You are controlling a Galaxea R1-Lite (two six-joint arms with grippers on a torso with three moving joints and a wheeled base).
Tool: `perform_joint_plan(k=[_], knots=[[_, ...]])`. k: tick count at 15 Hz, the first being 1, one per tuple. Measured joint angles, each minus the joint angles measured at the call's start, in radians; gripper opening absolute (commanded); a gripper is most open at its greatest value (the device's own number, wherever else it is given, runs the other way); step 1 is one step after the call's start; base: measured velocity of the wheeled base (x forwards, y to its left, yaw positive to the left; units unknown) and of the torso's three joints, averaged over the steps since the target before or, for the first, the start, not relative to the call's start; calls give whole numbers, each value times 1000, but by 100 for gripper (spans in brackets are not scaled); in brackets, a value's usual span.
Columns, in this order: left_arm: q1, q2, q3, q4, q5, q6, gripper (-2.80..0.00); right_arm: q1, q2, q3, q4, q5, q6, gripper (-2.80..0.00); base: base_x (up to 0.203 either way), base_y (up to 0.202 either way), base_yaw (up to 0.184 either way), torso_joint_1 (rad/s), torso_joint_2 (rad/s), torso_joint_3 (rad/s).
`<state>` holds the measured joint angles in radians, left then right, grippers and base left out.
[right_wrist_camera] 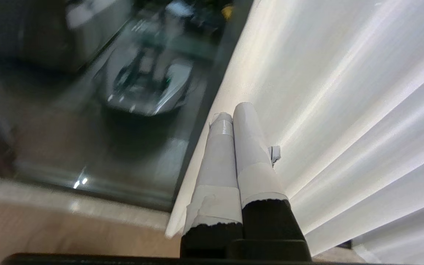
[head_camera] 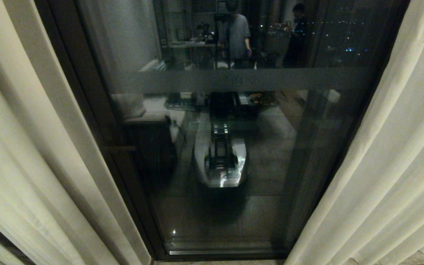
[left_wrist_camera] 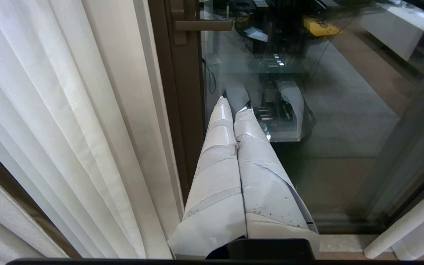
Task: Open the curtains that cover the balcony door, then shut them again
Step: Close the inner curtains on both sides
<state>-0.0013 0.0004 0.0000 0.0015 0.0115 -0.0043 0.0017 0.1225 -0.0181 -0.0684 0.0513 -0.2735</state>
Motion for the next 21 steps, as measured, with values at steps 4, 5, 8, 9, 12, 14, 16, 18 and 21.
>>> perform_joint_plan(k=[4,5,8,9,12,14,16,18,21], knots=[[-1,0,0,0,0,0,-280,0,-99,4,64,13,-2,-280,0,0,0,0,0,0],[-1,0,0,0,0,0,-280,0,-108,4,64,12,-2,-280,0,0,0,0,0,0],[0,0,0,0,0,0,-280,0,-120,6,64,9,-3,-280,0,0,0,0,0,0],[0,0,0,0,0,0,-280,0,-121,7,58,11,4,-280,0,0,0,0,0,0],[0,0,0,0,0,0,-280,0,-122,14,63,8,111,-280,0,0,0,0,0,0],[-1,0,0,0,0,0,-280,1,-122,16,76,6,167,-280,0,0,0,0,0,0],[0,0,0,0,0,0,-280,1,-122,16,76,6,171,-280,0,0,0,0,0,0],[0,0,0,0,0,0,-280,1,-122,16,76,6,171,-280,0,0,0,0,0,0],[0,0,0,0,1,3,-280,0,-122,16,76,6,171,-280,0,0,0,0,0,0]])
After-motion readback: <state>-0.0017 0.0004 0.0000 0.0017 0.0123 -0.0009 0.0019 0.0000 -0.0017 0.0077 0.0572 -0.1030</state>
